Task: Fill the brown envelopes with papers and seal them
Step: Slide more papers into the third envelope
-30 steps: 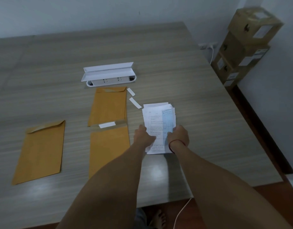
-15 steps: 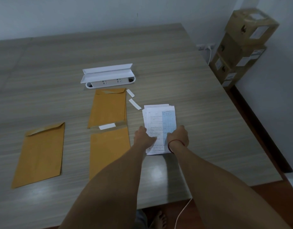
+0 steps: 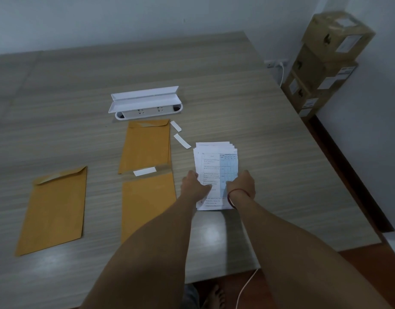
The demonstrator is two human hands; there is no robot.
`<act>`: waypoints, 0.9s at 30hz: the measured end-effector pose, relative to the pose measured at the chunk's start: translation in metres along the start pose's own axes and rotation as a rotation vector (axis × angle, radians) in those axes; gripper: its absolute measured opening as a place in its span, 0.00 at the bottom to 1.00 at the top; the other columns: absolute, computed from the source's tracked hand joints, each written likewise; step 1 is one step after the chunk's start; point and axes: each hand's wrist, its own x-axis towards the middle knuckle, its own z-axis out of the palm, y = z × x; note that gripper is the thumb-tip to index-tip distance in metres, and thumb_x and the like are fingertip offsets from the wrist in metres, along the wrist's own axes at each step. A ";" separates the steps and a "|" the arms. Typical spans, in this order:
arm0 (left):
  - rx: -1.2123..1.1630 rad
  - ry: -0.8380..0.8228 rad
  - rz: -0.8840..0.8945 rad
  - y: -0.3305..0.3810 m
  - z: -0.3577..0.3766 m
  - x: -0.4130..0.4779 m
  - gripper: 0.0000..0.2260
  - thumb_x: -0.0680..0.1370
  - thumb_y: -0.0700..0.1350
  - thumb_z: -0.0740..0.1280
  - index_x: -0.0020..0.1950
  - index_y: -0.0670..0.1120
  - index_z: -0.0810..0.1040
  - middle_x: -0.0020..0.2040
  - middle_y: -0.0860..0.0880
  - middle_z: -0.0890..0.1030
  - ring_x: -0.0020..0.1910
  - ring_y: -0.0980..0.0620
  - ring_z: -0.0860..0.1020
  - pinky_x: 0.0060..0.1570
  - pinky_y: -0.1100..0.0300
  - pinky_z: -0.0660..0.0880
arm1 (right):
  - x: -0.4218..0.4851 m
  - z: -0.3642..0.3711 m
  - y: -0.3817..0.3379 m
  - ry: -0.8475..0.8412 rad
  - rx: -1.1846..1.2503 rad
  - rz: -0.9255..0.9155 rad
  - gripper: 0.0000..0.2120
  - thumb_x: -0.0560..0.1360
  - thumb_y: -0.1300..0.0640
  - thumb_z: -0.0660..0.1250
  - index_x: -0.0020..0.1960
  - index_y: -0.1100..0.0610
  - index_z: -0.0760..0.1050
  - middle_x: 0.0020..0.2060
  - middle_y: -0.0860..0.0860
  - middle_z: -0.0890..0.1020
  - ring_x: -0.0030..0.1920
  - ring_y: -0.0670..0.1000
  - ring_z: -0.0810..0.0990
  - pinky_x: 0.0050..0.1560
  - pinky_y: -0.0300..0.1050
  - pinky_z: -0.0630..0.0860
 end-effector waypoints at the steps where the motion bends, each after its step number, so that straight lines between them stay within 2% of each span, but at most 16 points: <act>1: 0.001 0.000 -0.002 0.001 0.000 -0.001 0.23 0.72 0.44 0.74 0.62 0.42 0.68 0.58 0.45 0.76 0.52 0.49 0.76 0.51 0.55 0.78 | 0.001 0.001 0.000 0.005 -0.004 -0.001 0.13 0.75 0.60 0.70 0.58 0.60 0.73 0.57 0.56 0.80 0.55 0.58 0.81 0.53 0.51 0.79; 5: 0.002 -0.003 -0.015 0.001 0.000 -0.002 0.23 0.71 0.44 0.74 0.62 0.43 0.68 0.58 0.44 0.76 0.56 0.46 0.78 0.52 0.54 0.79 | 0.001 0.004 -0.002 0.040 -0.017 0.022 0.13 0.75 0.60 0.69 0.58 0.61 0.72 0.57 0.57 0.80 0.55 0.59 0.81 0.54 0.53 0.79; 11: -0.058 -0.019 -0.059 0.003 0.000 -0.002 0.21 0.71 0.44 0.74 0.58 0.44 0.67 0.58 0.44 0.77 0.54 0.47 0.78 0.52 0.52 0.79 | 0.004 0.006 -0.001 0.050 -0.022 0.033 0.09 0.76 0.61 0.68 0.55 0.60 0.74 0.54 0.57 0.81 0.53 0.58 0.81 0.50 0.50 0.79; 17: -0.100 -0.019 -0.092 0.007 0.003 -0.004 0.26 0.72 0.44 0.74 0.63 0.42 0.64 0.58 0.45 0.76 0.59 0.44 0.76 0.54 0.52 0.76 | 0.000 0.010 0.000 0.038 -0.063 0.027 0.05 0.76 0.61 0.68 0.50 0.60 0.81 0.49 0.56 0.83 0.48 0.57 0.83 0.44 0.47 0.81; 19: -0.106 -0.027 -0.099 0.007 0.003 -0.004 0.26 0.70 0.44 0.74 0.62 0.42 0.65 0.56 0.46 0.76 0.56 0.45 0.77 0.54 0.51 0.78 | -0.001 0.010 0.001 0.030 -0.052 0.026 0.05 0.75 0.61 0.69 0.50 0.60 0.79 0.50 0.56 0.83 0.49 0.57 0.83 0.43 0.46 0.79; 21: -0.109 -0.039 -0.093 0.005 0.004 -0.001 0.23 0.68 0.44 0.75 0.59 0.41 0.71 0.54 0.46 0.80 0.52 0.46 0.80 0.51 0.50 0.80 | -0.002 0.008 0.002 0.023 -0.032 0.021 0.10 0.75 0.60 0.70 0.54 0.61 0.75 0.52 0.57 0.81 0.51 0.58 0.82 0.47 0.49 0.80; 23: -0.147 -0.040 -0.095 0.007 0.002 0.000 0.16 0.68 0.41 0.74 0.53 0.41 0.77 0.49 0.47 0.82 0.47 0.48 0.81 0.46 0.53 0.82 | -0.002 0.005 0.003 0.010 -0.002 0.027 0.14 0.74 0.60 0.70 0.57 0.62 0.72 0.55 0.58 0.80 0.54 0.59 0.81 0.52 0.52 0.79; 24: -0.168 -0.040 -0.099 0.009 0.001 -0.001 0.11 0.70 0.39 0.73 0.51 0.42 0.78 0.46 0.49 0.82 0.44 0.48 0.81 0.44 0.56 0.81 | -0.001 0.004 0.003 -0.002 -0.012 0.023 0.15 0.74 0.60 0.71 0.57 0.62 0.73 0.55 0.58 0.79 0.55 0.59 0.80 0.53 0.52 0.79; 27: -0.224 -0.051 -0.133 0.010 0.003 -0.001 0.08 0.71 0.37 0.73 0.48 0.42 0.79 0.44 0.49 0.79 0.41 0.49 0.79 0.41 0.59 0.79 | 0.001 0.003 0.006 -0.030 -0.035 0.002 0.13 0.73 0.59 0.72 0.55 0.61 0.76 0.55 0.58 0.81 0.54 0.59 0.81 0.52 0.52 0.80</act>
